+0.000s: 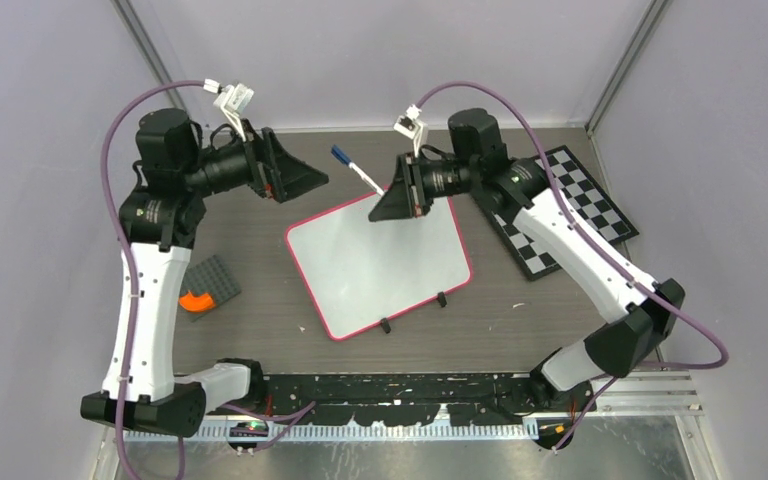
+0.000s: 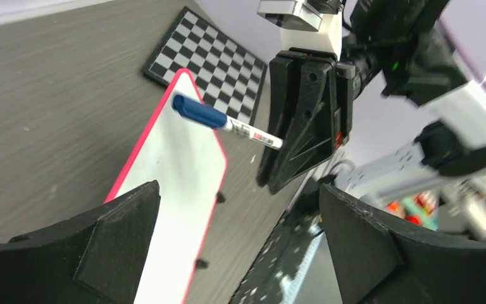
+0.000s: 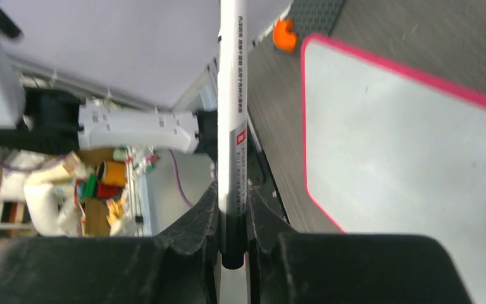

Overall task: Write a sentence on the whiteboard
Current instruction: Open the whiteboard marker at the center of the board.

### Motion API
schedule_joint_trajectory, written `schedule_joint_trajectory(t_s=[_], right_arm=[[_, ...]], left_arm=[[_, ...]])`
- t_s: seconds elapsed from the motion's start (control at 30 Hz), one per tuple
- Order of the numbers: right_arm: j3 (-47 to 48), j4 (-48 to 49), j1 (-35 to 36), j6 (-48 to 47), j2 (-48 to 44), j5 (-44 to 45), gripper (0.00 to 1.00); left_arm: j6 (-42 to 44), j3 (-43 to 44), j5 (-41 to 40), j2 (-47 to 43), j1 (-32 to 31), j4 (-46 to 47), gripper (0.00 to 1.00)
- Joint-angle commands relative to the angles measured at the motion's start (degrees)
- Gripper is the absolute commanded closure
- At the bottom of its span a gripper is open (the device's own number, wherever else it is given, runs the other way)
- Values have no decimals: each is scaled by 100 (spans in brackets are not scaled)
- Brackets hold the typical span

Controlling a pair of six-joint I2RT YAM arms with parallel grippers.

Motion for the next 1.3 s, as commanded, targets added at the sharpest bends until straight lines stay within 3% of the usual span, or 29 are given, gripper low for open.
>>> schedule_joint_trajectory(t_s=[0.0, 0.2, 0.43, 0.6, 0.8, 0.9, 0.93, 1.03, 1.1, 1.17, 1.27], right_arm=[[-417, -1378, 53, -1487, -684, -487, 100], [-651, -2508, 60, -2530, -864, -1211, 100], [-668, -3194, 158, -2899, -831, -1601, 100], [-635, -3436, 281, -3079, -829, -1612, 100], [-438, -3972, 332, -3427, -689, -1664, 100], [-340, -4186, 329, -3516, -601, -1684, 100], [-314, -4213, 335, -3513, -574, -1703, 95], [-239, -4144, 335, -3420, -539, -1688, 80], [-235, -3947, 319, -3223, -562, -1563, 43], [-231, -3736, 246, -3034, -629, -1401, 24], [-342, -3065, -40, -2289, -801, -1293, 17]], left_arm=[[3099, 657, 439, 228, -9, -2445, 0], [3671, 546, 1377, 484, -271, -2868, 2], [4434, 287, 450, 411, -1581, -3092, 17], [4880, 244, -119, 474, -2304, -3327, 37], [5120, 289, -21, 523, -2482, -3448, 78], [5242, 291, 13, 470, -2537, -3494, 94], [5275, 279, -14, 447, -2570, -3493, 99], [5230, 145, -205, 368, -2594, -3351, 100], [5035, 2, -361, 286, -2590, -3107, 100], [4763, -201, -674, 182, -2579, -2763, 100], [3996, -572, -668, 54, -2401, -2144, 100]])
